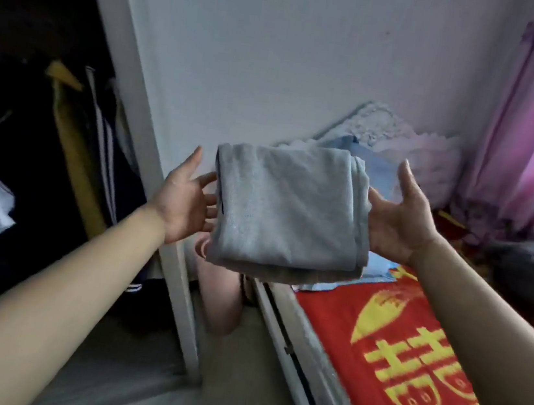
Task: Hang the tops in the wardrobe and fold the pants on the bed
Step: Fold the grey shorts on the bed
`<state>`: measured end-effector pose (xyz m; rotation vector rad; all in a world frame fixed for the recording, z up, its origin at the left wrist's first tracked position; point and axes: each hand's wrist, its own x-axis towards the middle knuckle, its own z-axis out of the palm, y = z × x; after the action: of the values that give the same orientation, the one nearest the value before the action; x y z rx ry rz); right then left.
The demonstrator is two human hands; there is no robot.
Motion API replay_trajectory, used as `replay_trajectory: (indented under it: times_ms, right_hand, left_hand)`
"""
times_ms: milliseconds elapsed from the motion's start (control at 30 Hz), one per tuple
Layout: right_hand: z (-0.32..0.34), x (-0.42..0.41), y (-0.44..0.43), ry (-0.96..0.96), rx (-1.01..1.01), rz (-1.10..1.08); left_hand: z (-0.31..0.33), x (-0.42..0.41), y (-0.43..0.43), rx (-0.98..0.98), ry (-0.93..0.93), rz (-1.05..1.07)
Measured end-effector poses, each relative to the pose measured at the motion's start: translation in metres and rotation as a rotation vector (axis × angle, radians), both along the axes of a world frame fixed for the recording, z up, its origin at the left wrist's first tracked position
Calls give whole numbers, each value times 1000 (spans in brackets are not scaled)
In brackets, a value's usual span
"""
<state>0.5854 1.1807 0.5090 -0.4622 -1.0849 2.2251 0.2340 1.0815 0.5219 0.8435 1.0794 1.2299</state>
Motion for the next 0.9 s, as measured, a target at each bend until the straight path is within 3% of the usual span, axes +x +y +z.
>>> replay_trajectory:
  times_ms: [233, 433, 767, 900]
  right_hand:
    - [55, -250, -49, 57, 54, 339]
    - [120, -405, -74, 89, 186, 544]
    - [257, -543, -30, 216, 421, 528]
    - [318, -588, -3, 185, 549, 473]
  left_hand:
    - [59, -195, -149, 83, -86, 346]
    - [109, -307, -228, 185, -65, 568]
    - [240, -402, -197, 370, 93, 718]
    - [292, -428, -167, 427, 165, 832]
